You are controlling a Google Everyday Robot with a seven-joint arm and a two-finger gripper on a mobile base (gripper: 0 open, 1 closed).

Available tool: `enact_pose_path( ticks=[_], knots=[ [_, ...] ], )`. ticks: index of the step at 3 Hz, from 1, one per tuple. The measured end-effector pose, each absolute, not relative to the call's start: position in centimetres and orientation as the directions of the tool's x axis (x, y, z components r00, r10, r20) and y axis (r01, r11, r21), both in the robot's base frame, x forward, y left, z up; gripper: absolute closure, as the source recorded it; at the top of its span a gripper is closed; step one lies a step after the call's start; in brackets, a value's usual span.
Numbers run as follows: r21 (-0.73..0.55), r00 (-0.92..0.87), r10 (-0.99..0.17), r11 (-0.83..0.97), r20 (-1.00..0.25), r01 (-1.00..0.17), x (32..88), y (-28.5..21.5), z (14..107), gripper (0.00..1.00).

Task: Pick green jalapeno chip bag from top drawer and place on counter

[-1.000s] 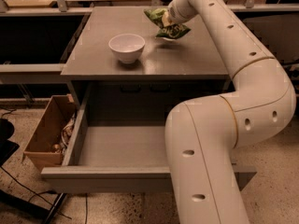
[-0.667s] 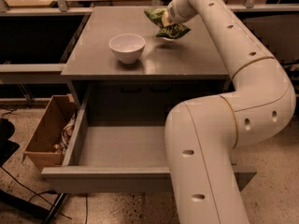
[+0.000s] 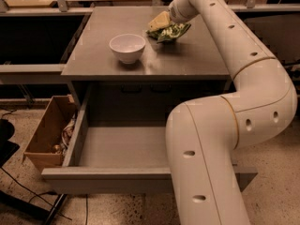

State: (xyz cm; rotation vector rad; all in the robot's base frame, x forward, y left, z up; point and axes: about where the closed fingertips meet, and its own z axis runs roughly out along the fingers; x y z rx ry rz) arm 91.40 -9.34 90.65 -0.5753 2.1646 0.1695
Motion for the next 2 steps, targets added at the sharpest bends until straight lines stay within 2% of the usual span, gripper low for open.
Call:
enact_pose_path(
  ticks=[1, 2],
  knots=[
    [-0.069, -0.481, -0.294, 0.899, -0.826, -0.432, 91.2, -10.5, 93.7, 0.0],
    [-0.075, -0.475, -0.279, 0.912, -0.835, -0.403, 88.2, -14.0, 97.5, 0.0]
  ],
)
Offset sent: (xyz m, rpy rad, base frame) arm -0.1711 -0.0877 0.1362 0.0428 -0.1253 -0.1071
